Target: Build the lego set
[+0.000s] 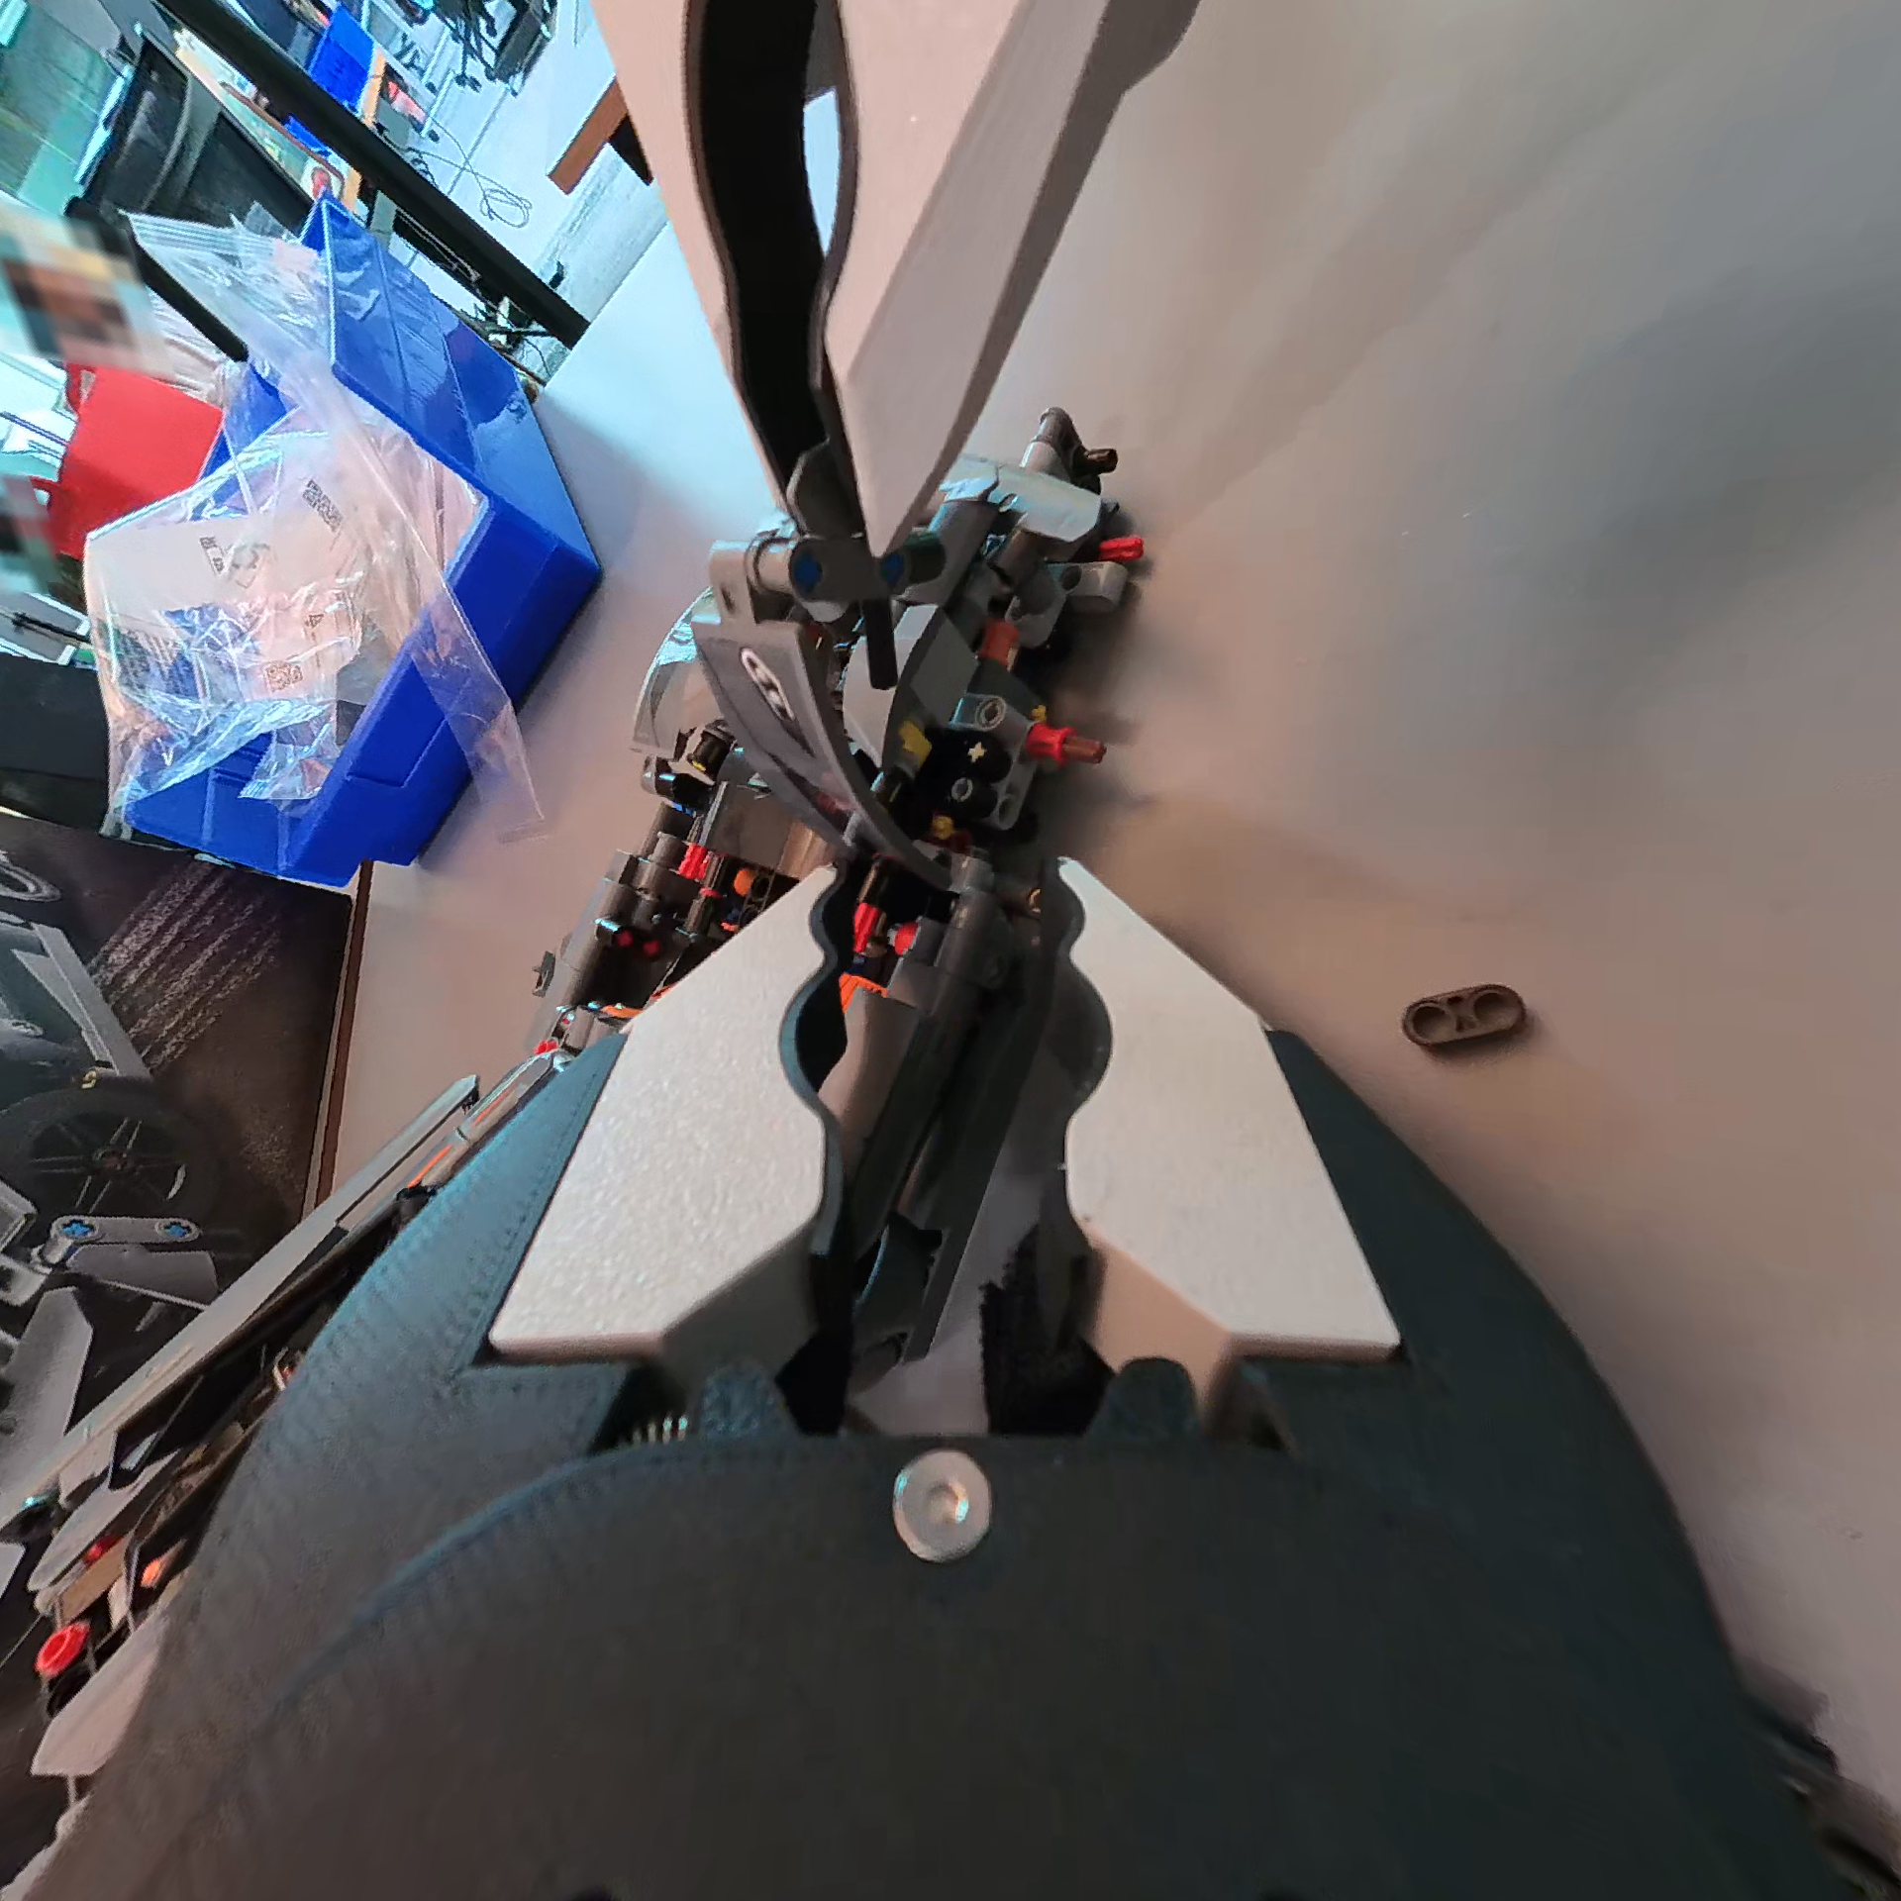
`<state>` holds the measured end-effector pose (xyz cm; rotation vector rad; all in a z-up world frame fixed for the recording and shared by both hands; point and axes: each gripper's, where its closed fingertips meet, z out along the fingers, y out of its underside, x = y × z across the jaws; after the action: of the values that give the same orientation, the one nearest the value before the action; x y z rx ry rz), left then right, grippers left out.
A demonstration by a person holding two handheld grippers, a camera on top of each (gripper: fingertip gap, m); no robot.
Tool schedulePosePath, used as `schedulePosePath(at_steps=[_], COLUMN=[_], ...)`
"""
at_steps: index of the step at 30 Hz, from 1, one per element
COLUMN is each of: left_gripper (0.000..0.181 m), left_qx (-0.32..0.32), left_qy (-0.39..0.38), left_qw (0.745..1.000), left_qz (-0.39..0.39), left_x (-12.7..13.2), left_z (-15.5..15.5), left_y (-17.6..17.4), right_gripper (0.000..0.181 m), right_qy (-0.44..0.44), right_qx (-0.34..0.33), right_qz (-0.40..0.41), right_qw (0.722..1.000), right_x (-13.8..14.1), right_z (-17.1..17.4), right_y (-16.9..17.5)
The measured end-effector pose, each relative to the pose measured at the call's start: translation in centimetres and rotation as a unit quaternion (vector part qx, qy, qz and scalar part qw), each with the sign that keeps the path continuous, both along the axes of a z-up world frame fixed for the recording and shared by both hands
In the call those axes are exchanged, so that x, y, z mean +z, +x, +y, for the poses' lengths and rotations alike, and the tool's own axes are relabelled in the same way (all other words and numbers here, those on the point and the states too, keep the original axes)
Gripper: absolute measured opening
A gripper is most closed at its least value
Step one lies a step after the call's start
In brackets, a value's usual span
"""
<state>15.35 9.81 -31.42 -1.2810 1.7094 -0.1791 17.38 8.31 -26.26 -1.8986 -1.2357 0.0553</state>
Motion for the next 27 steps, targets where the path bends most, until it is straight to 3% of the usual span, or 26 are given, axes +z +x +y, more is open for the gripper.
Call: schedulePosePath(at_steps=[20, 27], left_gripper=[0.035, 0.034], left_qx=[0.031, 0.033], left_qy=[0.004, 0.061], left_qw=[0.999, 0.998], left_qz=[-0.019, -0.001], left_x=[0.2, 0.4], left_z=[-0.3, -0.8], left_y=[0.4, 1.0], right_gripper=[0.005, 0.005], right_qy=[-0.041, -0.044], right_qx=[0.031, 0.052], right_qz=[0.067, 0.1], right_qw=[0.996, 0.993], right_x=[-3.4, -3.8], right_z=[-1.9, -2.0], right_y=[1.6, 1.5])
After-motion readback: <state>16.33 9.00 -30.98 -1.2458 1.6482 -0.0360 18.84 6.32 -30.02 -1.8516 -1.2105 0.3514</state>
